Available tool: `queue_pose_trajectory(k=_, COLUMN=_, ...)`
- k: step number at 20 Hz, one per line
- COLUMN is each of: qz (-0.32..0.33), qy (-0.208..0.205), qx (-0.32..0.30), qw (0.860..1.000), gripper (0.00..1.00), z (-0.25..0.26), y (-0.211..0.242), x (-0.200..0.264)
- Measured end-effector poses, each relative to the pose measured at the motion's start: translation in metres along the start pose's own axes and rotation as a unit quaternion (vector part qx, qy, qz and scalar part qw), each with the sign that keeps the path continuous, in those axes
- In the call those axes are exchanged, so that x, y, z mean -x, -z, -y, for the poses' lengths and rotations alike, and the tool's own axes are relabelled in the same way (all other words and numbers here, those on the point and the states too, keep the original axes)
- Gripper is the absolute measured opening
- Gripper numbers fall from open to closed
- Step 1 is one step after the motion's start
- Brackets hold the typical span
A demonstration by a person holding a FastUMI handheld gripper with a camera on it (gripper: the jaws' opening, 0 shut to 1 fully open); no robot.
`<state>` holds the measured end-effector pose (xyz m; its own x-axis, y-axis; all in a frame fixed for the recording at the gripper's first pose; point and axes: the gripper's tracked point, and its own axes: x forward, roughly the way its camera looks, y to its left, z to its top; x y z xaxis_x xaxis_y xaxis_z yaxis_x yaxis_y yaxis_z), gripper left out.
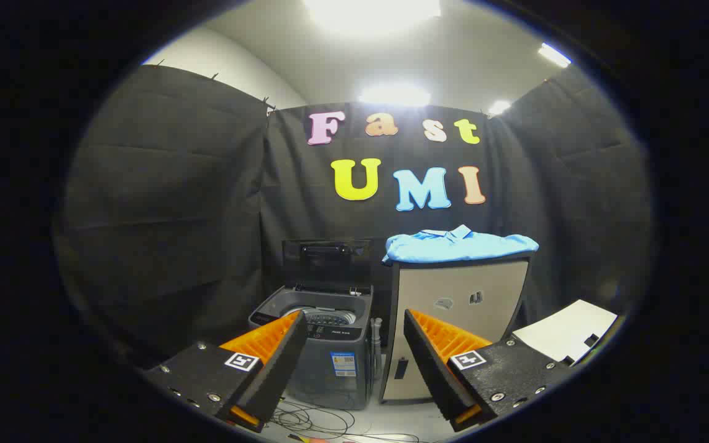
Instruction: Put the clothes into the washing machine and then close the washing machine lid.
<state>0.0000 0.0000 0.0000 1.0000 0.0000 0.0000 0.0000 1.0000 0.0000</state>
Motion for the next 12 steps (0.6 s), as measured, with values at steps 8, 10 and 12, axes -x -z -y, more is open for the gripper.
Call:
queue_pose_trajectory(k=8, qz=-0.006, qy=0.010, qx=-0.010, qw=1.000, gripper=0.97, z=0.017, y=0.005, x=-0.008)
queue_pose_trajectory(k=10, qz=-0.010, qy=0.011, qx=-0.012, qw=1.000, gripper=0.97, z=0.019, y=0.008, x=-0.009)
queue_pose_trajectory(k=12, qz=-0.010, qy=0.009, qx=-0.013, qw=1.000, gripper=0.97, z=0.020, y=0.008, x=-0.010)
